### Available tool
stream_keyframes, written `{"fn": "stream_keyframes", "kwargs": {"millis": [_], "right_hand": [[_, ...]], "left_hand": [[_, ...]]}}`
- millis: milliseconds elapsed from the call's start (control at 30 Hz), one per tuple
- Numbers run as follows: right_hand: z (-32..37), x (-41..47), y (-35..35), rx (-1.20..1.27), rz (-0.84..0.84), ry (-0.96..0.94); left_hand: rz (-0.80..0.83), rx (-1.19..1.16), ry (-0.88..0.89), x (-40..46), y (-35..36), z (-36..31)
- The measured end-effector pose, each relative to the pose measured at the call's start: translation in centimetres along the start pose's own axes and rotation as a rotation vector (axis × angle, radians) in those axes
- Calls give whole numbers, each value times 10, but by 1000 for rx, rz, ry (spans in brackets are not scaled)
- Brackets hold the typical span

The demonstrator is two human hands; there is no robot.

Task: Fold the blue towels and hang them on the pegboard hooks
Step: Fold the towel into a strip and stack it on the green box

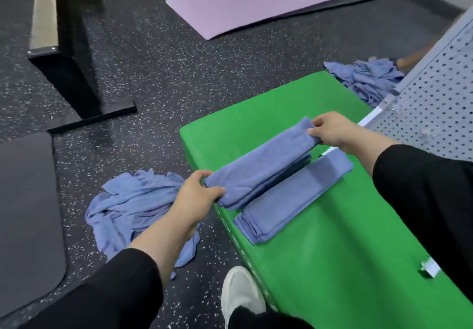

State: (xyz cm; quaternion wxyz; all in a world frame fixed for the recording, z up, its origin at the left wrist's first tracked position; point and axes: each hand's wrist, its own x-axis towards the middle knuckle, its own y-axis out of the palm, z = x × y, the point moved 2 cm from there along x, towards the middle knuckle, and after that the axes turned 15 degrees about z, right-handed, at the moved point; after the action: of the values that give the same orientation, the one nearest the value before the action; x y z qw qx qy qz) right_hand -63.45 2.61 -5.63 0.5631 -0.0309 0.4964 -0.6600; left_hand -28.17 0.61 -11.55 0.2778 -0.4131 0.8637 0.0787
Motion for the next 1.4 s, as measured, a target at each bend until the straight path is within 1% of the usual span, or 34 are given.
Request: {"fn": "stream_keyframes", "kwargs": {"millis": [100, 233, 267, 333, 400, 433, 467, 533, 600, 667, 733, 800, 900, 967, 1067, 1167, 1300, 1400], "right_hand": [[-18, 25, 7, -153, -14, 48], [-34, 52, 16, -229, -15, 128], [-36, 56, 17, -256, -6, 146], [-42, 66, 21, -372, -59, 168], [-38, 62, 29, -442, -204, 81], [-33, 59, 36, -454, -252, 22], [-29, 56, 44, -462, -264, -24], [-22, 53, 61, -490, -165, -35], [-18, 51, 73, -535, -31, 24], [-19, 52, 78, -580, 34, 62], [-19, 50, 79, -590, 37, 59], [-13, 45, 80, -586, -16, 21], [18, 37, 87, -538, -88, -119], [53, 28, 100, -505, -64, -235], [116, 10, 133, -546, 36, -394], [181, -14, 176, -675, 204, -486], [255, -45, 231, -917, 420, -527], [293, -52, 267, -1023, 472, -543]], "left_hand": [[7, 70, -37, 29, 11, 9], [36, 169, -86, 62, 22, 17], [41, 255, -92, 67, 23, 17], [-30, 585, -79, 72, 24, 16], [-138, 879, 44, 67, 29, 10], [-143, 975, 128, 64, 34, 6], [-114, 1052, 197, 64, 39, 4], [-21, 1194, 259, 66, 47, 6], [57, 1324, 264, 71, 49, 12], [110, 1410, 244, 74, 46, 18], [138, 1411, 237, 74, 43, 22], [117, 1378, 280, 70, 38, 22], [60, 1275, 276, 56, 22, 17], [37, 1195, 243, 43, 4, 17], [-38, 1110, 234, 20, -31, 26], [-118, 1038, 162, -13, -69, 45], [-193, 937, 73, -57, -117, 76], [-235, 910, -19, -82, -153, 105]]}}
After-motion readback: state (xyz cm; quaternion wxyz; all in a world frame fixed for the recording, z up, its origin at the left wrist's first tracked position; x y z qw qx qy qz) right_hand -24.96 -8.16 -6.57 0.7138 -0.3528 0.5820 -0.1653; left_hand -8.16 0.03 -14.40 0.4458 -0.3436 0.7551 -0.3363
